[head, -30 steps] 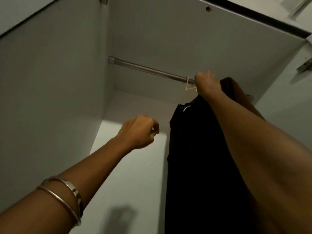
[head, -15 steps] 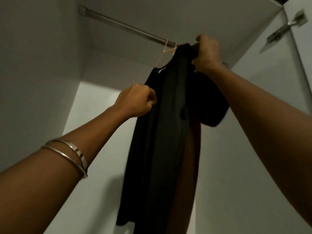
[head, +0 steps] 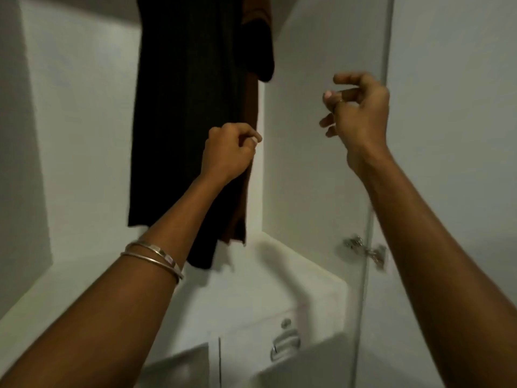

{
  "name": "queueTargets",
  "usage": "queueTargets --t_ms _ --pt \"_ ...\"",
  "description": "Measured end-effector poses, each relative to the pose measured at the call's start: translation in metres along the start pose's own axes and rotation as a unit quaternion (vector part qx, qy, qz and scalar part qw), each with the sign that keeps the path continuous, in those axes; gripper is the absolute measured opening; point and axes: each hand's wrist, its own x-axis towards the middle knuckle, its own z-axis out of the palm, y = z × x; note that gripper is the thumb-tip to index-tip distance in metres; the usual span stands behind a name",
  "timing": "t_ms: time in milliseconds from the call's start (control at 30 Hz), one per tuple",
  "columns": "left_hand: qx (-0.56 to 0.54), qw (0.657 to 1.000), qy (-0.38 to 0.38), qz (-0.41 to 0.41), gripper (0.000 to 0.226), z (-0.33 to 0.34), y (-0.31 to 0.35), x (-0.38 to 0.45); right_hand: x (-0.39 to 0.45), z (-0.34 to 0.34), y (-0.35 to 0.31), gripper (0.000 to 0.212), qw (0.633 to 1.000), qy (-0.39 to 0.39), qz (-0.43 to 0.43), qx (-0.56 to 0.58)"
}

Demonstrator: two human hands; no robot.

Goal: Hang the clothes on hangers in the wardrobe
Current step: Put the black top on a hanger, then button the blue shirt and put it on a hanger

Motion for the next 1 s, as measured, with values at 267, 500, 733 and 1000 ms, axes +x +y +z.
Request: queueTargets --t_ms 267,500,733,1000 --pt "-0.36 0.902 -0.164 -0.172 0.016 0.067 0.097 -0.162 -0.169 -0.14 -0.026 0.02 0.987 0.089 0.137 -0.003" --pt "-0.475 0.76 -0.389 -0.214 0.015 0.1 0.229 -0.363 -0.347 -0.291 -0.112 0.019 0.937 0.232 0.187 -0.184" --pt "-0.49 0.647 -0.58 -0.069 0.015 0.079 0.393 -0.54 -0.522 -0.428 -0.239 0.019 0.8 0.365 0.239 -0.413" --pt "-0.454 0.505 -0.702 0.216 0.017 -0.004 0.575 -0.749 -0.729 -0.529 -0.408 0.03 0.542 0.493 0.28 -0.621"
